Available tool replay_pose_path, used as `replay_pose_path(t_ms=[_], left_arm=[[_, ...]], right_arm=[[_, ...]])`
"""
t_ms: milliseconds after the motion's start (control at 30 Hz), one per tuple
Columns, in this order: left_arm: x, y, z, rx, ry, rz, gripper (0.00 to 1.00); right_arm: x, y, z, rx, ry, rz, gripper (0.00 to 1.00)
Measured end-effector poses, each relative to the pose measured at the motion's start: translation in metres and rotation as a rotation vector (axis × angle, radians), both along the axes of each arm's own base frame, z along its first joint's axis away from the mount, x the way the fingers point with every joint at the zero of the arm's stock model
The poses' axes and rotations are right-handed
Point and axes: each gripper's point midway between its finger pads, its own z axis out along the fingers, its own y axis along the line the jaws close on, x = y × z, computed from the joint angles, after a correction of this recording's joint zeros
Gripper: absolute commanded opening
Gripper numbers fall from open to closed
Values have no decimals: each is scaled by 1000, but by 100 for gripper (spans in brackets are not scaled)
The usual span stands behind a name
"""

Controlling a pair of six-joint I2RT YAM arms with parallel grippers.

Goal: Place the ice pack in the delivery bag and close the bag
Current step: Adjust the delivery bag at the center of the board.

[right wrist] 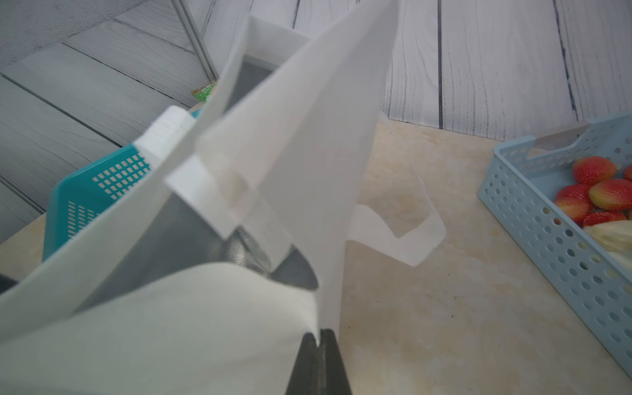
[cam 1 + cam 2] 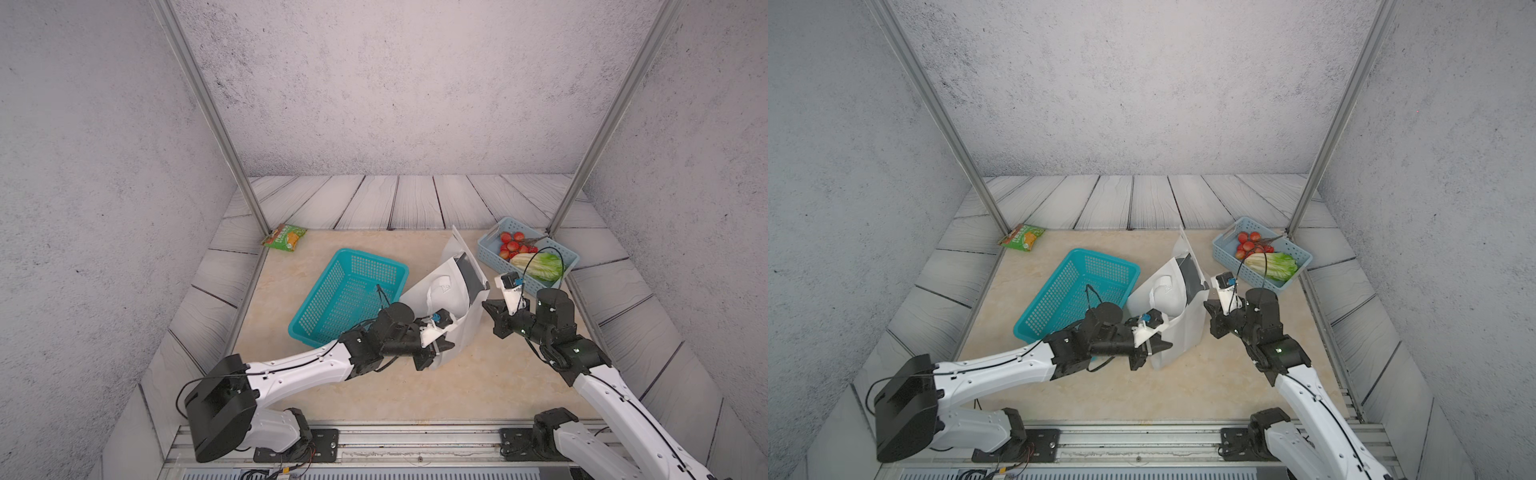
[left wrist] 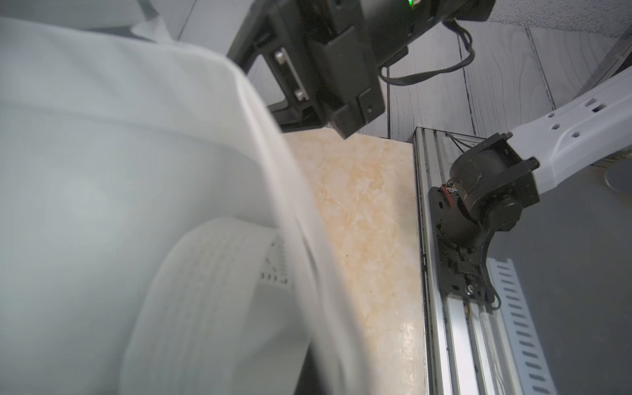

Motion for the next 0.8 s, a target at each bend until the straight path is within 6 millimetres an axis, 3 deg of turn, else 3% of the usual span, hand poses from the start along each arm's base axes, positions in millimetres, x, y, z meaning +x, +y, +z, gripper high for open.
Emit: replay_pose_path(t_ms=[67,167,267,333,433,500,567,633,700,800], left_arm=[[-3,-17,-3,5,15,-16,14],[-9,-20,-1,18,19,-25,46],[-17,3,16,29,-17,-6,77],[-21,31,45,7,-59,33,93],[-17,78,113,-76,-100,143,96],[-10,103,176,-167,-110,230,95],[-1,121,236,-274,-113,300,93],[4,129,271,-325,-152,318,99],[7,121,275,-274,-246,274,100],[35,96,235,-55,-371,182,100]], right_arm=[[4,-7,-4,-14,7,-18,5],[4,-12,-4,-23,4,-28,12],[-1,-16,-2,-28,-5,-37,27],[-8,-18,-1,-29,-9,-38,44],[-22,-19,9,-17,-31,-30,61],[-34,-19,17,-2,-51,-22,69],[-45,-19,29,25,-74,-16,75],[-55,-15,45,68,-103,1,77],[-63,-10,64,108,-132,37,76],[-66,-3,84,149,-121,72,75]])
